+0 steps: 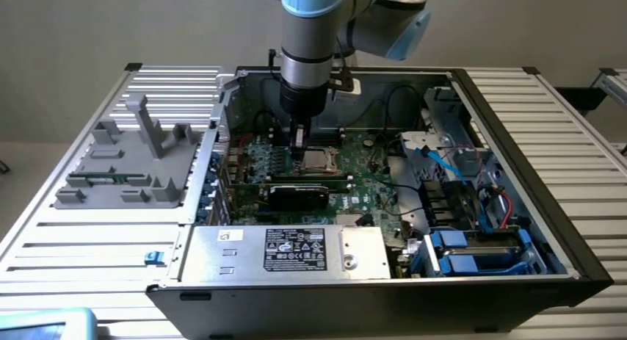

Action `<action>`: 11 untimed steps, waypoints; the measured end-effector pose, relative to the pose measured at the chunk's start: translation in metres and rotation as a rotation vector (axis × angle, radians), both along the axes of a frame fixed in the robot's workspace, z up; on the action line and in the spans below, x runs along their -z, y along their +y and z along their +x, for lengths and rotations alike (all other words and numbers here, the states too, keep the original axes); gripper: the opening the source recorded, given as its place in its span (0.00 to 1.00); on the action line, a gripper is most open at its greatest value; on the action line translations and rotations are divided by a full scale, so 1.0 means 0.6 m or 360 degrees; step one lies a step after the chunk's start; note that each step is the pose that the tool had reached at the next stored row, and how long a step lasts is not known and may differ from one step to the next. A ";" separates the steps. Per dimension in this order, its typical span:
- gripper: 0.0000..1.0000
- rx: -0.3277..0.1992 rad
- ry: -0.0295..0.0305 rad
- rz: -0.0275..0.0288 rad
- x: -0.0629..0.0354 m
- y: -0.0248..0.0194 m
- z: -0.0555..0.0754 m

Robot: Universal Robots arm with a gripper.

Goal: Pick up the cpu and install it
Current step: 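Close the cpu cover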

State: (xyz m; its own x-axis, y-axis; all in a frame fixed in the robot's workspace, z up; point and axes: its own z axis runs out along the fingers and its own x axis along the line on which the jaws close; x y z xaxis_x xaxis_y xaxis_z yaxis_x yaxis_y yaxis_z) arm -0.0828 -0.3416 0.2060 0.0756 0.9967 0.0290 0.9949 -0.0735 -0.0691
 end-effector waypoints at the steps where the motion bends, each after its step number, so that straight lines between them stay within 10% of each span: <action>1: 0.11 0.0000 -0.00002 0.00000 0.001 -0.0001 0.000; 11: 0.11 0.0000 -0.00008 0.00000 0.004 -0.0006 -0.003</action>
